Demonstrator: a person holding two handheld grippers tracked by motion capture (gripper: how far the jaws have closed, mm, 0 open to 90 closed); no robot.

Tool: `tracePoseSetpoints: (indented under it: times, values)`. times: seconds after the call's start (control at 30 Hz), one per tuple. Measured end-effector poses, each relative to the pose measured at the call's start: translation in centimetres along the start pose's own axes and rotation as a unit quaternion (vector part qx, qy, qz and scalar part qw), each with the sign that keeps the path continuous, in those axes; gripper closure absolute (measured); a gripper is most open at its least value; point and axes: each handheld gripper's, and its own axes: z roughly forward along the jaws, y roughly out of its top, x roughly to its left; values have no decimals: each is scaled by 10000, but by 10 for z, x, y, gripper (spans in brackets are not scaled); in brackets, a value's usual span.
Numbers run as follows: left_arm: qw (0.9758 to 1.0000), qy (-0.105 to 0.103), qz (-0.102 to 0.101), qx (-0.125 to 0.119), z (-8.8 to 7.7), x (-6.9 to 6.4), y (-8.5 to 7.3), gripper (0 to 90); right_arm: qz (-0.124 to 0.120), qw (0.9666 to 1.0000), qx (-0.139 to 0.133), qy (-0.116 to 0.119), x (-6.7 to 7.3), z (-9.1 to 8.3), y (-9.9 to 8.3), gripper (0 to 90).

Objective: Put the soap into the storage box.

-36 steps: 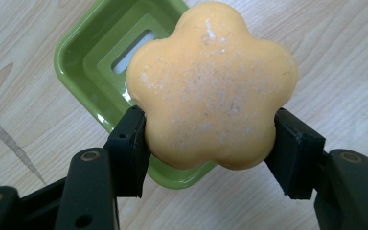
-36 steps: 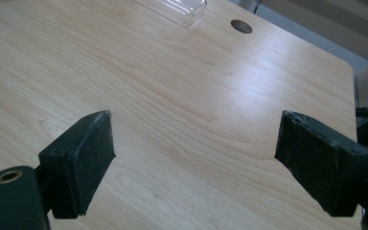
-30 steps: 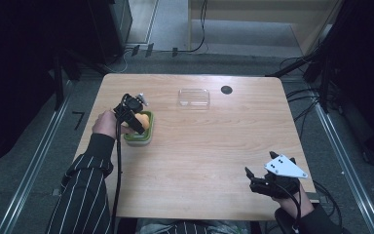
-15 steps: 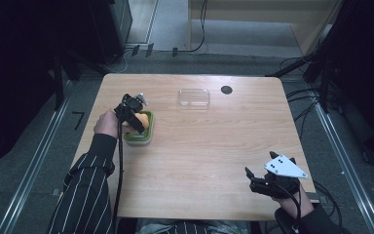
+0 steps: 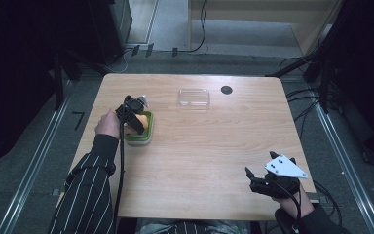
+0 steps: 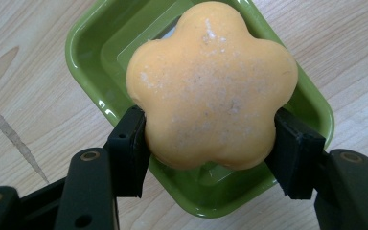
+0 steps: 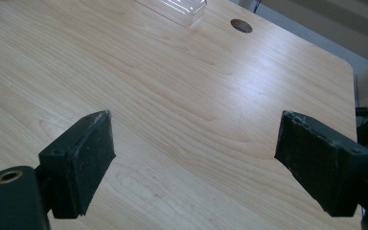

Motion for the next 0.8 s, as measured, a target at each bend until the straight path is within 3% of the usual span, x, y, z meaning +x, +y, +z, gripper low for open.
tracePoseSetpoints:
  times: [0.5,0.8]
  values:
    - [9999,140,29,68,6,-2,1,394,-2,10000,-10,-1,0,0,0,137]
    - [9999,111,42,80,10,-3,1,393,-13,10000,-7,-4,0,0,0,137]
